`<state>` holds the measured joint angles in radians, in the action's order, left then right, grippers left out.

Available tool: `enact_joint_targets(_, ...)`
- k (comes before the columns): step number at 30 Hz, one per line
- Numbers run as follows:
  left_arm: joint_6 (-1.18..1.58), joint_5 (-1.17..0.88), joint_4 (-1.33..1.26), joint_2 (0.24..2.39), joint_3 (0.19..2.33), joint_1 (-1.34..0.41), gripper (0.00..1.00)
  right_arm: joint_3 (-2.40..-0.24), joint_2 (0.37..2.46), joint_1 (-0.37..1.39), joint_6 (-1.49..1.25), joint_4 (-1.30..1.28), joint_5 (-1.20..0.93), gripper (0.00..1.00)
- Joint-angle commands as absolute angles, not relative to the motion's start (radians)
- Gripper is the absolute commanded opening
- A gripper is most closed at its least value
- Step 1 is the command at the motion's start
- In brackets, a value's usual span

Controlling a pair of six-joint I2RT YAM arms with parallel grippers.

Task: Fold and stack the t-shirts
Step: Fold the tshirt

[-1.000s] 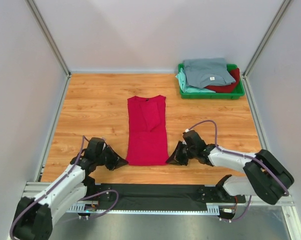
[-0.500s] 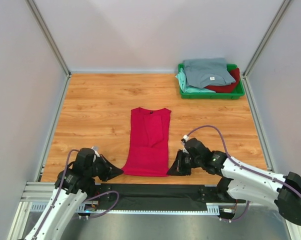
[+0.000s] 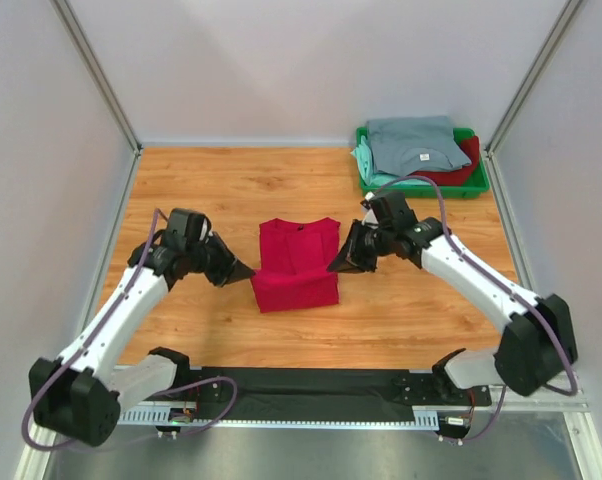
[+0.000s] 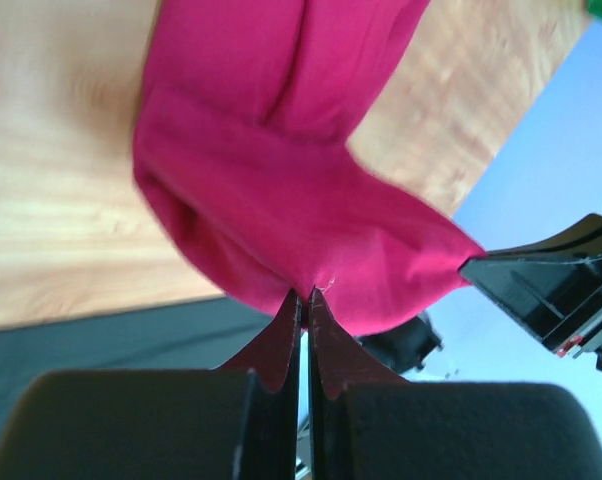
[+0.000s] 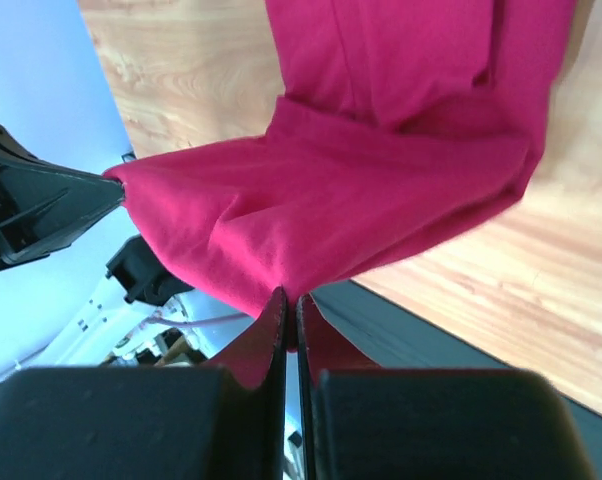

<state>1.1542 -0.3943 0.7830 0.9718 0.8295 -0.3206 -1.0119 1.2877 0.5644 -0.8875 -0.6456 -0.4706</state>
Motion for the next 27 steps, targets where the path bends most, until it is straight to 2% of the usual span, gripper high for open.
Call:
enact_joint_targets(1, 1.055, -0.431, 0.672, 1.127, 0.932, -0.275, 0.0, -1.136, 1.44, 0.512, -0.784, -0.68, -0.594, 0.0)
enact_joint_targets(7, 0.976, -0.503, 0.647, 1.383, 1.135, -0.221, 0.0, -1.293, 1.593, 0.439, -0.75, -0.683, -0.65, 0.0)
enact_joint_targets(20, 0.884, -0.61, 0.627, 1.747, 1.486, -0.189, 0.01, -1.462, 1.778, 0.342, -0.756, -0.655, -0.692, 0.01)
enact_joint_targets(24, 0.862, -0.606, 0.638, 1.879, 1.584, -0.167, 0.16, -1.509, 1.92, 0.281, -0.758, -0.579, -0.701, 0.15)
enact_joint_targets(25, 0.85, -0.586, 0.637, 1.943, 1.612, -0.164, 0.25, -1.52, 1.955, 0.264, -0.756, -0.554, -0.696, 0.18)
enact_joint_targets(26, 0.83, -0.563, 0.641, 1.985, 1.688, -0.16, 0.29, -1.535, 1.992, 0.246, -0.746, -0.525, -0.681, 0.22)
enact_joint_targets(27, 0.777, -0.552, 0.653, 2.072, 1.741, -0.152, 0.33, -1.611, 2.07, 0.201, -0.691, -0.532, -0.622, 0.31)
